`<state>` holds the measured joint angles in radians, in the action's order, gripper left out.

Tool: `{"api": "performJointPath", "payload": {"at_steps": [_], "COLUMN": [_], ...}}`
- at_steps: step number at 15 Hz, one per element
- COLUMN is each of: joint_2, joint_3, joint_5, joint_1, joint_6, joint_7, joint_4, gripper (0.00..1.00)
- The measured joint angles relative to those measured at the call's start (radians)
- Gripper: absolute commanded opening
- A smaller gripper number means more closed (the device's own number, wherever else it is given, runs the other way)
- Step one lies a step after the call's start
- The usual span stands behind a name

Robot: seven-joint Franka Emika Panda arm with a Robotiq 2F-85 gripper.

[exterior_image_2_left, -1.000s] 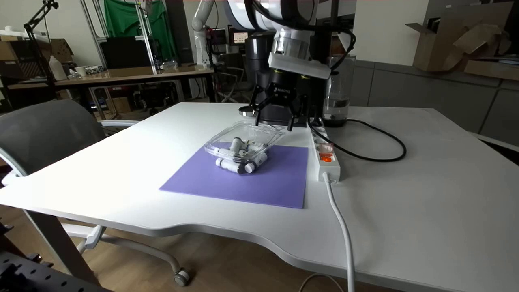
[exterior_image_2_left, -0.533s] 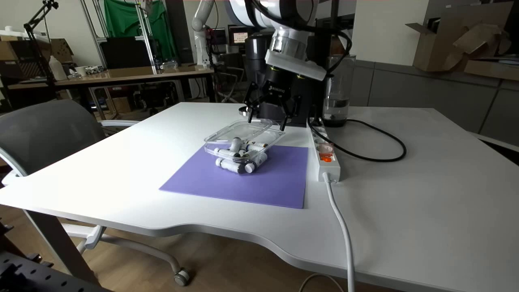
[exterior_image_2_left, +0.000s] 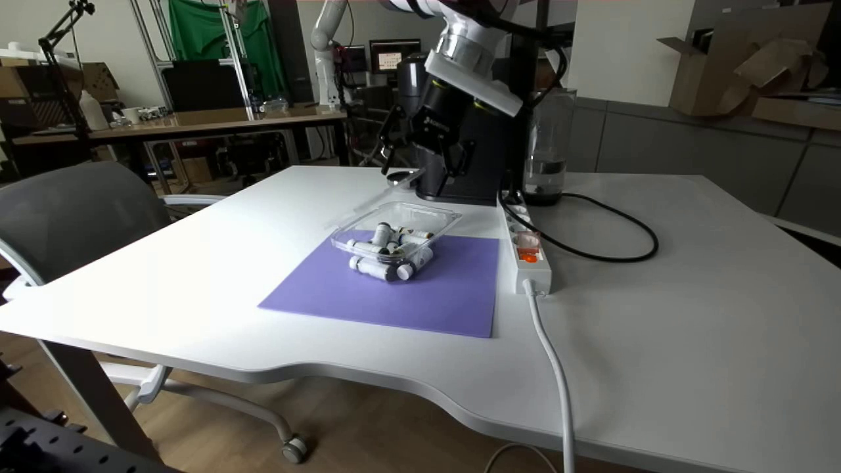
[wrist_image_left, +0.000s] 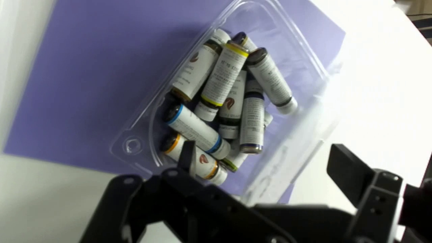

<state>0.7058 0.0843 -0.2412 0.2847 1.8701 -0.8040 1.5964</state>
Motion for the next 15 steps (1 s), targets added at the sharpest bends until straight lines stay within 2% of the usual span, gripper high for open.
{"api": "performJointPath", "payload": {"at_steps": [8, 13, 15], "joint_2": [-0.065, -0.066, -0.074], "joint_3": [0.019, 0.033, 0.043], "joint_5": [-0.035, -0.051, -0.054], "joint_1": [-0.033, -0.080, -0.100], "joint_6": [-0.117, -0.131, -0.103], "joint_7": [-0.039, -0.041, -0.048], "joint_4": [0.013, 0.041, 0.062], "gripper": [1.00, 1.00, 1.00]}}
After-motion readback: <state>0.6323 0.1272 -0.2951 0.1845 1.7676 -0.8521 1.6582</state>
